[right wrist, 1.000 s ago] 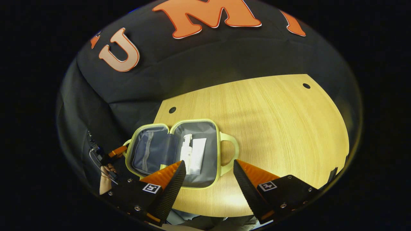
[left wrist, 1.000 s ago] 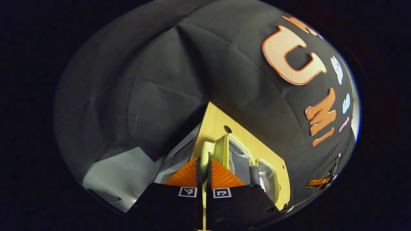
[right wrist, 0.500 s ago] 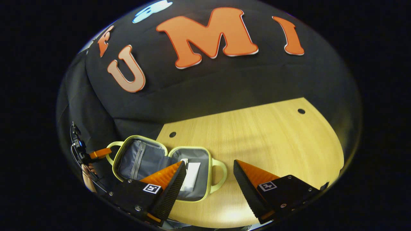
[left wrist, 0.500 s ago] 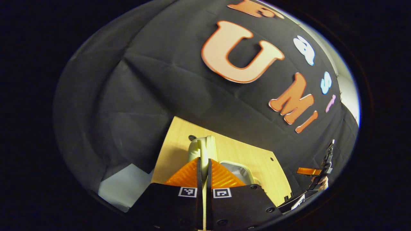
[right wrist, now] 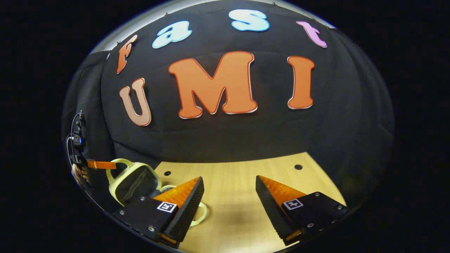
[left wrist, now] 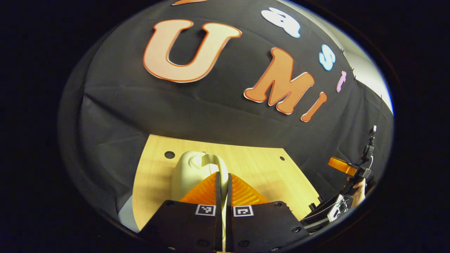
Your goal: First open the suitcase, pack the skin care products into it, and then close the suitcase.
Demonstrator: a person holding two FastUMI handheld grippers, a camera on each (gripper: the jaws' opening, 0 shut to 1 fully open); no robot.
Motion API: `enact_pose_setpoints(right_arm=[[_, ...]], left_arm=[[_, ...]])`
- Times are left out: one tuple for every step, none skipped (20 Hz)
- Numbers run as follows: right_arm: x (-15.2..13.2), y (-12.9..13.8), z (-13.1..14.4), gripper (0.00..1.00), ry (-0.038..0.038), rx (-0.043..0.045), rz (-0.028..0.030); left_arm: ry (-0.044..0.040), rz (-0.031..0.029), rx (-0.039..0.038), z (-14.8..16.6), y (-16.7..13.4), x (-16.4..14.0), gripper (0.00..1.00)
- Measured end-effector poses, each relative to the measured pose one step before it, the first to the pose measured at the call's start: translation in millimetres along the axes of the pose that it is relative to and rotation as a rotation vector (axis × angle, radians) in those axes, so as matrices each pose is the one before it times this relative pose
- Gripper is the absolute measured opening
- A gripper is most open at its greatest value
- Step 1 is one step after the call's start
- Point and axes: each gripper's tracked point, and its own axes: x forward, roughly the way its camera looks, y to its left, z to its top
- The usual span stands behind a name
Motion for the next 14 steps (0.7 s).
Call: enact_pose_setpoints(right_arm=[[-3.72,-12.39,6.44,0.94,-0.01795,-0.02524,-0.01348],[-3.86,-11.85,4.25,0.94,-0.01051,-0.01533,-0.00235],[-4.31,-12.31,1.28,0.94,-0.00629,-0.00732,-0.00485],[-2.14,-11.98,-0.04,0.94,-0.00189,-0.00403,-0.00179],[-4.08,-11.35,-0.09,0.94,-0.00183,-0.00582,-0.00659],[-2.24,-12.72,-0.89,0.94,-0.00368,-0.00845,-0.00627],[-1.05,-12.50,-1.36,0.94,-0.00452,-0.01253,-0.00844],[-1.07,-11.64,-0.94,0.94,-0.00169,-0.01457,-0.00919],[-2.11,-10.23,-1.16,0.94,-0.00280,-0.01021,-0.00819],[-1.56,-9.95,-1.94,0.94,-0.00215,-0.00757,-0.00271],[-1.94,-9.74,-3.23,0.94,0.00076,-0.00479,-0.00445],[-0.74,-8.42,-3.80,0.94,0.00137,-0.00118,-0.00544],[-0.65,-8.36,-5.46,0.94,0.00598,-0.00209,-0.00485],[-0.04,-8.11,-5.30,0.94,0.00479,-0.00229,-0.00761]], left_arm=[[0.00148,-0.00527,-0.00567,-1.76,-13.79,10.11,0.04],[0.00617,-0.00630,-0.00561,-8.27,-11.99,7.73,0.04],[0.00849,-0.00060,0.00061,-6.96,-13.94,9.20,0.04],[0.00750,0.00195,-0.00044,-7.80,-15.41,13.24,0.04],[0.01227,0.00145,0.00230,-8.13,-11.86,10.53,0.04],[0.01744,0.00257,0.00263,-8.49,-15.58,14.93,0.04],[0.01590,0.00876,0.01090,-9.50,-11.85,12.91,0.04],[0.01951,0.01140,0.01057,-8.87,-8.25,17.11,0.04],[0.02113,0.01385,0.01386,-7.84,-8.86,15.09,0.04],[0.02074,0.01949,0.01495,-9.96,-9.62,13.24,0.04],[0.02948,0.02055,0.02167,-10.39,-9.32,15.88,0.04],[0.03085,0.02362,0.02271,-14.26,-9.04,18.10,0.04],[0.03272,0.02937,0.03464,-11.17,-8.44,18.31,0.04],[0.03437,0.03312,0.03918,-11.98,-8.00,19.35,0.04]])
